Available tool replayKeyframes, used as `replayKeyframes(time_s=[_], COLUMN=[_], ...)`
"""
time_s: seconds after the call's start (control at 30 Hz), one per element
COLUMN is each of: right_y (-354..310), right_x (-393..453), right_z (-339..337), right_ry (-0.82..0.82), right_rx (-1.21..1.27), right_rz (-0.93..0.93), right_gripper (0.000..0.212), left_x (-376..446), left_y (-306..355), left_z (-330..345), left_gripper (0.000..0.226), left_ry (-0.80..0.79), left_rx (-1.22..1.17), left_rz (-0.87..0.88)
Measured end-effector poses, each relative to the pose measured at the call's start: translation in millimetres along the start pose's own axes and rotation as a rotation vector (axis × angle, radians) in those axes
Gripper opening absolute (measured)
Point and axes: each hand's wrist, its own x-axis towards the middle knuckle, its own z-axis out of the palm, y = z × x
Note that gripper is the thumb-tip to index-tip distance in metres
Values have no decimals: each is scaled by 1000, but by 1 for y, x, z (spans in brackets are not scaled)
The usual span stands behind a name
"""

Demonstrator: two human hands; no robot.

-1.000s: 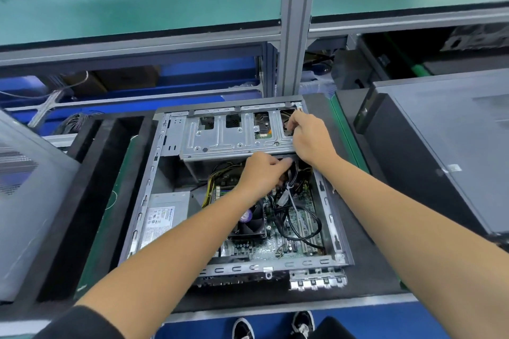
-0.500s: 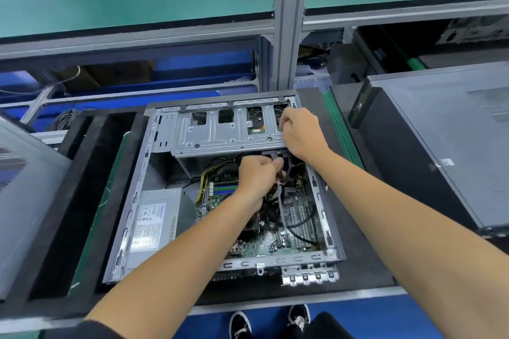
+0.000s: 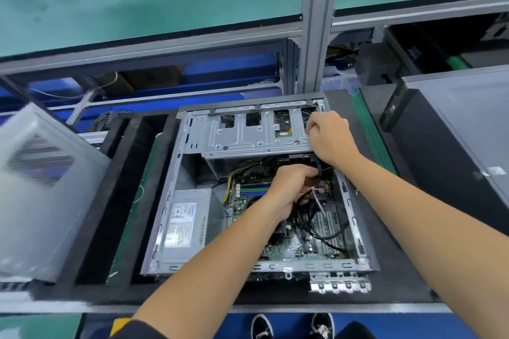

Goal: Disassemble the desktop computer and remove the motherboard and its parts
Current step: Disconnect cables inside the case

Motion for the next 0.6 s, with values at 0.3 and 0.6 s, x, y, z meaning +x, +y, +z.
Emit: replayKeyframes(time_s=[0.3, 0.6], right_y=[0, 1], right_x=[1, 3], right_z=[-2, -1], right_ry=[-13, -29], right_rx=[41, 88], right_rz=[-11, 9], right_gripper=[25, 21], left_x=[-3, 2], left_y=[-2, -3], left_z=[20, 19], left_gripper=[22, 22], left_ry=[61, 90], left_rx=[-8, 15], left_rz=[148, 181])
